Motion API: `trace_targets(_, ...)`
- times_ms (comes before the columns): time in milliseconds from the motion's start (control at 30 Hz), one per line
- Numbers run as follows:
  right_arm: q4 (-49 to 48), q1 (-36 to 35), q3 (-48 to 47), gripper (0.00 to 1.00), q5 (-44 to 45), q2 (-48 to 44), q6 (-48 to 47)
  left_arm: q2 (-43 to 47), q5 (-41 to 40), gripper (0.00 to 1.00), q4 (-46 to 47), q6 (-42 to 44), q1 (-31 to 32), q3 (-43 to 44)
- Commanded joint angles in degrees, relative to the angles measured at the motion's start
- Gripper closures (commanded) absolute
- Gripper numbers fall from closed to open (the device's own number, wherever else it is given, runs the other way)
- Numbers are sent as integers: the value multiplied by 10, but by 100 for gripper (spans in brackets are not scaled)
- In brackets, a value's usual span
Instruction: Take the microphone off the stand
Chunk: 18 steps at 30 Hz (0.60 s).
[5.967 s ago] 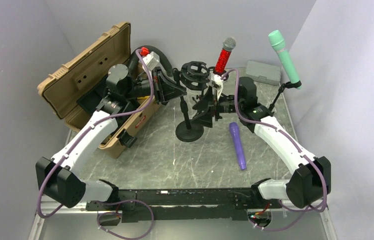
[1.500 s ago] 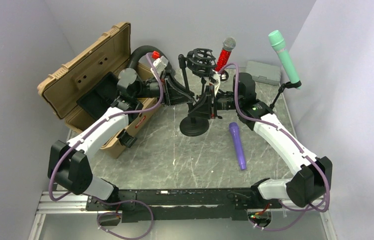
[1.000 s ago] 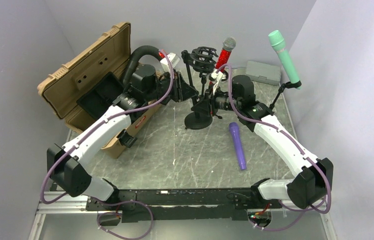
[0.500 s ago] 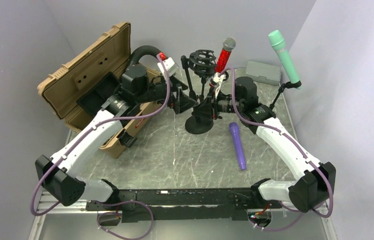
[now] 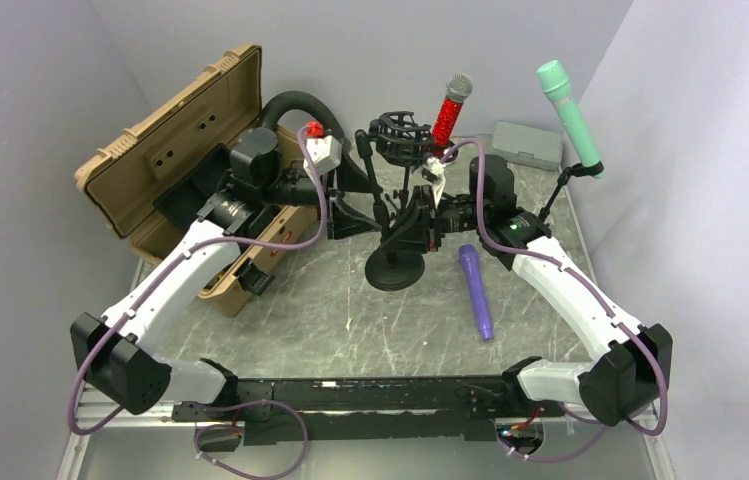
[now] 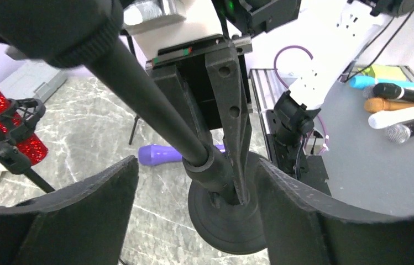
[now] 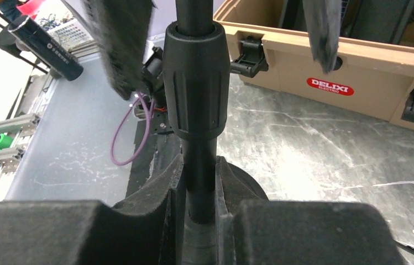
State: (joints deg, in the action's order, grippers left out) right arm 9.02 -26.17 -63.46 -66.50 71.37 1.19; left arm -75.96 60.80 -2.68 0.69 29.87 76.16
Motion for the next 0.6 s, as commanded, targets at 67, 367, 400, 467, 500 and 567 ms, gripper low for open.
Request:
trace_targets(67, -64, 0, -16, 100, -40, -6, 4, -27, 63, 44, 174, -129, -1, -29)
trace_targets(367, -46, 0, -5, 100, 35, -16, -24, -53, 33, 93, 236, -214, 9, -42)
trace_targets(400, -42, 0, -5, 100, 51, -17, -29, -53, 24, 99, 243, -233, 10, -44)
trace_targets(467, -41, 0, -5, 100, 82, -19, -29, -52, -10, 100, 230, -260, 13, -44)
trace_targets(500, -41, 0, -5, 100, 96, -21, -28, -51, -37, 100, 212, -265, 17, -42)
trace_targets(567, -42, 0, -6, 100, 127, -22, -24, -44, -116, 100, 154, -255, 28, -32)
